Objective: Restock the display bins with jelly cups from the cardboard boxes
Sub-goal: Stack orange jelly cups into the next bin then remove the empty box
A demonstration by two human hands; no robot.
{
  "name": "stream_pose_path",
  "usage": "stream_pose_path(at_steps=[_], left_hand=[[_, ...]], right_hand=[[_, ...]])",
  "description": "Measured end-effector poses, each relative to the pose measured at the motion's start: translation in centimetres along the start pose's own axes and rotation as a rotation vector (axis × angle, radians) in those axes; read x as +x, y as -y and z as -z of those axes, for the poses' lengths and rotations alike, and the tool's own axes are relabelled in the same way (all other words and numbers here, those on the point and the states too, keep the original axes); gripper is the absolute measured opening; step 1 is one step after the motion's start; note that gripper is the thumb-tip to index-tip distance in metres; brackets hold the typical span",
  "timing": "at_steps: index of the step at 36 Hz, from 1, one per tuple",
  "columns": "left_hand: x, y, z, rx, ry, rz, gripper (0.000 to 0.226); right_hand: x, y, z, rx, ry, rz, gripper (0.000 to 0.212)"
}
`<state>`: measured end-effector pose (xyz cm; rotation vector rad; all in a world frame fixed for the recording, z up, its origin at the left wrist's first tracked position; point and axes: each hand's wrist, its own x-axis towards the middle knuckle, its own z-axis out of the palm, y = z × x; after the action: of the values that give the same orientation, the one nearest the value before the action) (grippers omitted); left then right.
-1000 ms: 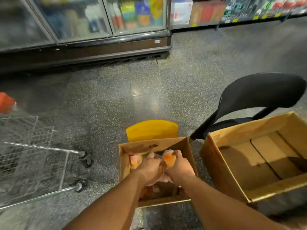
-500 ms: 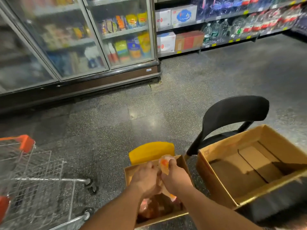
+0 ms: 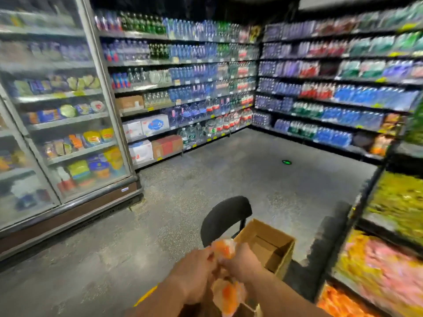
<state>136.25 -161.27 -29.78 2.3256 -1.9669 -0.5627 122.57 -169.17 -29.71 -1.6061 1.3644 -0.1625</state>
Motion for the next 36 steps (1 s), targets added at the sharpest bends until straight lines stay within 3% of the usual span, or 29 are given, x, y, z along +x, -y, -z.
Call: stream_pose_path(at_steps=[2,5,8,10,12,14,19,22,31,36], left_hand=[[0.7,-4.6,2.2,0.082,-0.024,-0.130,0.033],[1.4,-13.0,5.1,0.124,-0.101,-0.271,0.038],[2.1,-21.4,6.3,0.195,-0.080,-0.473,0.053],[2.2,-26.1,6.9,0.300,-0.088,-0.589,0.048],[1.1,-32.1,7.5,0.413,-0.152,-0.690,0.040],[0.1,-36.1,8.2,0.446,-0.205,-0.760,0.044],[-4.4,-47.7,7.7,0.486,-0.243,-0.868,0.042],[-6.0,-52.1,7.3,0.489,-0.254,-0.894,0.032],[-8.6,-65.2,6.1,0.457,-0.358,-1.046,0.043],[-11.6,-74.4,4.5,0.470,-0.399,-1.118,0.038]], right_hand=[[-1.8,-0.7,5.1,0.055,0.000,-0.055,0.026],[-5.3,-3.0,12.6,0.193,-0.036,-0.070,0.035],[-11.0,-6.0,19.7,0.411,-0.213,-0.029,0.050],[-13.9,-7.3,23.2,0.401,-0.338,-0.001,0.053],[-17.4,-9.6,27.3,0.413,-0.483,0.011,0.071],[-20.1,-11.0,30.1,0.382,-0.530,0.021,0.060],[-29.0,-16.0,37.1,0.420,-0.664,0.020,0.026],[-32.0,-18.5,39.8,0.464,-0.755,0.054,0.022],[-41.2,-26.2,46.7,0.491,-1.073,0.058,0.058],[-48.4,-32.0,51.3,0.480,-1.200,0.071,0.057]])
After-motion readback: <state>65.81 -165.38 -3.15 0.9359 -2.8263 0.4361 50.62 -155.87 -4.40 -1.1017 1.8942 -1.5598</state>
